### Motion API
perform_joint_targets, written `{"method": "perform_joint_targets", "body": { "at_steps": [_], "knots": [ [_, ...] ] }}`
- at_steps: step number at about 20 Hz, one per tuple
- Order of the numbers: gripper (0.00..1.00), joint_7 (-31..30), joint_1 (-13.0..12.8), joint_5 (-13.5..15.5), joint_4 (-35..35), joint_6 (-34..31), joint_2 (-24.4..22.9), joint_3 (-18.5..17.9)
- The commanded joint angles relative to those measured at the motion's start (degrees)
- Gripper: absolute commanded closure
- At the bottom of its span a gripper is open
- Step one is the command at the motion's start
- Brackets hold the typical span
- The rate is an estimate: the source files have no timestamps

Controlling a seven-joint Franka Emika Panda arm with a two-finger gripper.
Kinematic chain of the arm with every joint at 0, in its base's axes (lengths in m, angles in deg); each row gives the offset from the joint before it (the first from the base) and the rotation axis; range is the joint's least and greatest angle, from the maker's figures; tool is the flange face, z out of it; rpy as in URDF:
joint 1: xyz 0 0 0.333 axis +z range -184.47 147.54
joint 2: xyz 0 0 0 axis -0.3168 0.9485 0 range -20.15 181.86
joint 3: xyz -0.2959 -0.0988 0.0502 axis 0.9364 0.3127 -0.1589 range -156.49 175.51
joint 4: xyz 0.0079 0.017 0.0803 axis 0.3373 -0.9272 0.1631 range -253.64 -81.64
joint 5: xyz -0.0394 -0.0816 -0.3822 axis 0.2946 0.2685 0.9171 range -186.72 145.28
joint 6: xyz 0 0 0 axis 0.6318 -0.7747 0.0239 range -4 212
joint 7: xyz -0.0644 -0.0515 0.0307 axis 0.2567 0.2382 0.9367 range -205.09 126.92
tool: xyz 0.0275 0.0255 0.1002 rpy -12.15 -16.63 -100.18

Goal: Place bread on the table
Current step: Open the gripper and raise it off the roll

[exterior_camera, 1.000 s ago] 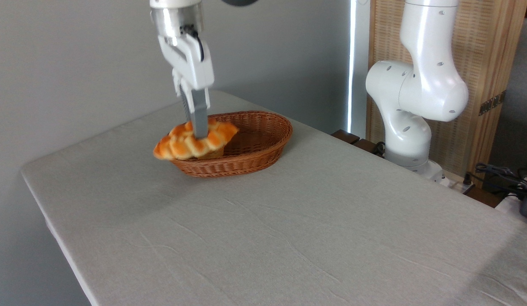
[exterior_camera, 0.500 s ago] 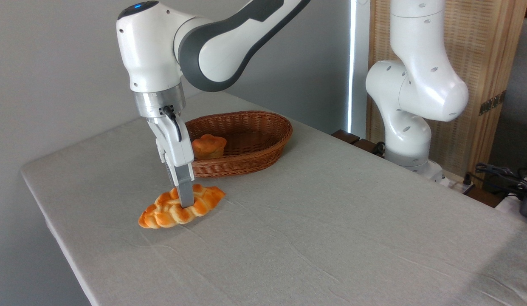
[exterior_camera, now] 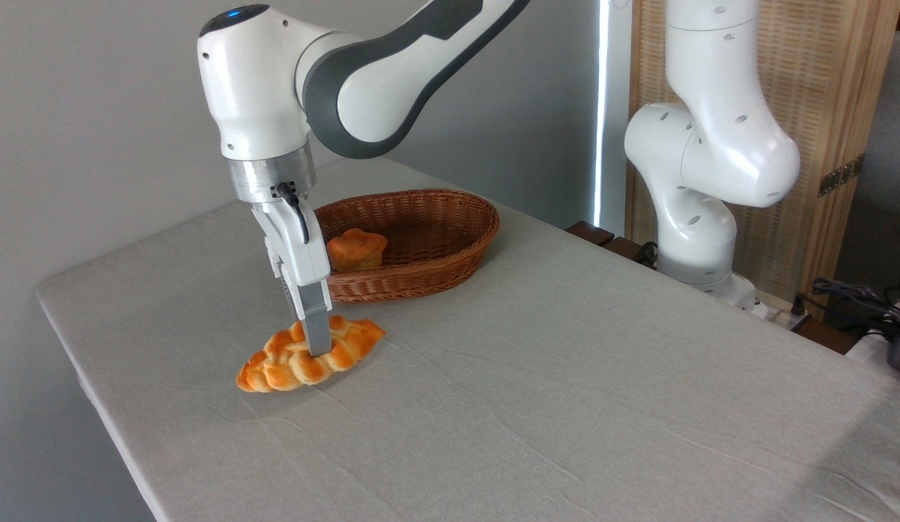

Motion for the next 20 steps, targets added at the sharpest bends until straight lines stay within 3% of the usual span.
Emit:
{"method": "perform_joint_targets", "body": {
  "at_steps": [1,7,12,14,17,20],
  "knots": [
    [0.0,-1.4,-0.3,-0.9,0.8,-0.1,0.1,-0.2],
    [0.0,-1.6,-0.3,-0.4,0.9,-0.1,-0.2,-0.3],
    [0.0,-12.1,-0.3,-0.3,3.2,-0.7,-1.8,-0.4],
    [0.0,-12.0,-0.3,0.3,3.4,-3.7,-4.3,-1.3],
    [0.0,-11.4,0.6,4.1,3.6,-8.8,-8.5,-4.4],
    [0.0,-4.2,1.3,8.4,6.2,-15.5,-10.8,-8.1]
  ]
}}
